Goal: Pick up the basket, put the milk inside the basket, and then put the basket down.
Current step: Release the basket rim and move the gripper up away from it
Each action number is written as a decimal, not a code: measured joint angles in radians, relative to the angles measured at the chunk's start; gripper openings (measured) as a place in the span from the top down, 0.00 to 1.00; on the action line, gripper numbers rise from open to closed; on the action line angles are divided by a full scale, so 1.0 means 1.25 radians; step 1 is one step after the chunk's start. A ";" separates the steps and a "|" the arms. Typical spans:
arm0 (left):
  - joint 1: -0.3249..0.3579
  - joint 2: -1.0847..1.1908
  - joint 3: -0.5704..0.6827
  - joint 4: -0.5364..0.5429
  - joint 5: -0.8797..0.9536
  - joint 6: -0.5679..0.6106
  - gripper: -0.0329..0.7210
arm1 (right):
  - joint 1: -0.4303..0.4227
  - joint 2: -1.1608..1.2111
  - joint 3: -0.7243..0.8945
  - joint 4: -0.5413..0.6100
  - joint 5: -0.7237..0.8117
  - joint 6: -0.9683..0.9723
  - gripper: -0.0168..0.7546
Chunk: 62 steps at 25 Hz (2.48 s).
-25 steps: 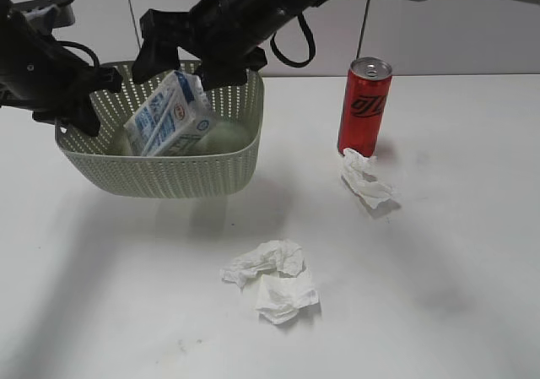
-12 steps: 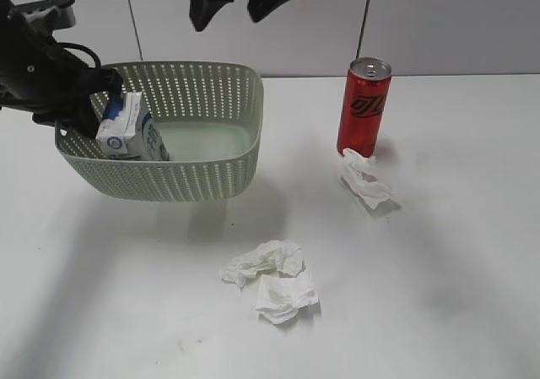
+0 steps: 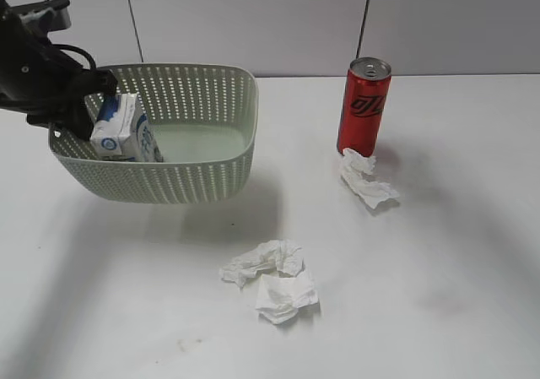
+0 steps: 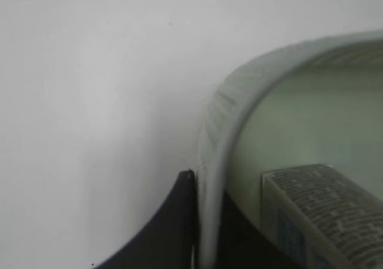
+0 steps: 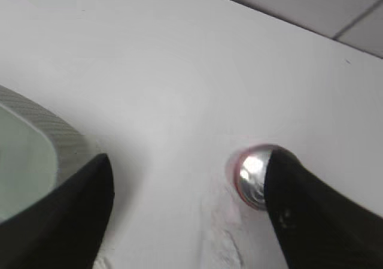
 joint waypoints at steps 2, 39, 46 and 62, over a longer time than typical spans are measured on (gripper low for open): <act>0.001 0.000 0.000 0.005 0.002 0.000 0.96 | -0.047 -0.057 0.082 -0.005 -0.001 0.003 0.21; 0.001 0.000 0.000 0.014 0.029 0.000 0.96 | -0.286 -1.273 1.301 -0.040 -0.178 0.007 0.22; 0.001 0.000 0.000 0.014 0.032 -0.001 0.96 | -0.286 -1.437 1.404 -0.040 -0.136 -0.024 0.22; 0.001 0.095 0.000 -0.009 -0.057 -0.016 0.96 | -0.286 -1.687 1.406 -0.039 -0.130 -0.038 0.22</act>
